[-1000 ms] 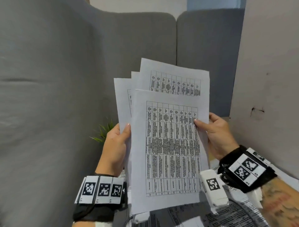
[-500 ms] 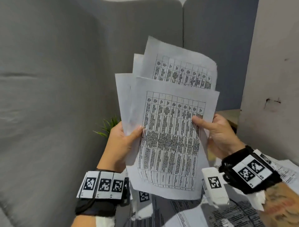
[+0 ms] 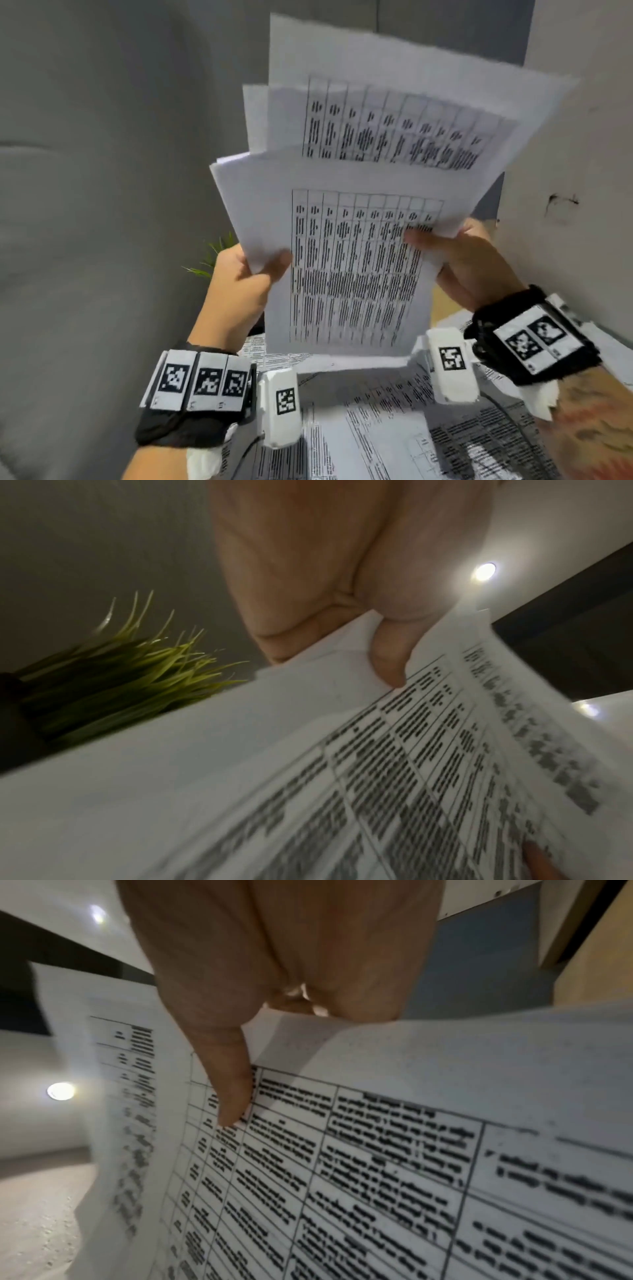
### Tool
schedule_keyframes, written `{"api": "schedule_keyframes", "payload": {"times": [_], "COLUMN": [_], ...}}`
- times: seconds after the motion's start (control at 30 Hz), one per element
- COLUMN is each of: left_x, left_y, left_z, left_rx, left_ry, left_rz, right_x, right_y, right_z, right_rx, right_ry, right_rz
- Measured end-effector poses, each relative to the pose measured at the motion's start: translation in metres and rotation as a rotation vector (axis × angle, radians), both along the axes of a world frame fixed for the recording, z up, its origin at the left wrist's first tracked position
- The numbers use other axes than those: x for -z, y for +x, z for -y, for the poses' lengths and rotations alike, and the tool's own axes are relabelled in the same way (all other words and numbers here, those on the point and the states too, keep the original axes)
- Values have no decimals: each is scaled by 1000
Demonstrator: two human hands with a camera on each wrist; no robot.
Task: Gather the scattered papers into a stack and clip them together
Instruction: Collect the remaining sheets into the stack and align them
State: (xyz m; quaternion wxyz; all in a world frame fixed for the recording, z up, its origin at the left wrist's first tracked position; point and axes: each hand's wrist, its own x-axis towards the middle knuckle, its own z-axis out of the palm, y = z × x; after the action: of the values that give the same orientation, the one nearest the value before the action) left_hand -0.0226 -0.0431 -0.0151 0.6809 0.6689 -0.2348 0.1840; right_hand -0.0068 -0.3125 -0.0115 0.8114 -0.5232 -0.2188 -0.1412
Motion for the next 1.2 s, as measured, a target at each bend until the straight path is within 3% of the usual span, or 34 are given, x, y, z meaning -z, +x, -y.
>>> {"api": "schedule_keyframes", "payload": {"times": [0.2,0.57,0.77,0.93,1.1,1.2], "left_x": [10,2,-10,-17,0,5], "left_y": [7,-2,-7,-8,-1,-2], "left_z": [0,9,10,1,-4,4], "left_rx": [-10,26,1,22,34,34], "left_ry": [-78,-76,-97,-128,-65,-46], "left_rz": [-138,-95,-24,50,-102,-143], "right_x": [23,17,0,-11,12,21], "right_y": [7,0,-8,-14,-4,1], "right_z": [-4,-10,-16,-9,-6,-15], "right_rx": [-16,-120,59,-20,-123,-77], "right_ry": [-91,-374,-240,-268,-269,-317], "right_rz": [-132,-95,-11,137,-40,-96]}}
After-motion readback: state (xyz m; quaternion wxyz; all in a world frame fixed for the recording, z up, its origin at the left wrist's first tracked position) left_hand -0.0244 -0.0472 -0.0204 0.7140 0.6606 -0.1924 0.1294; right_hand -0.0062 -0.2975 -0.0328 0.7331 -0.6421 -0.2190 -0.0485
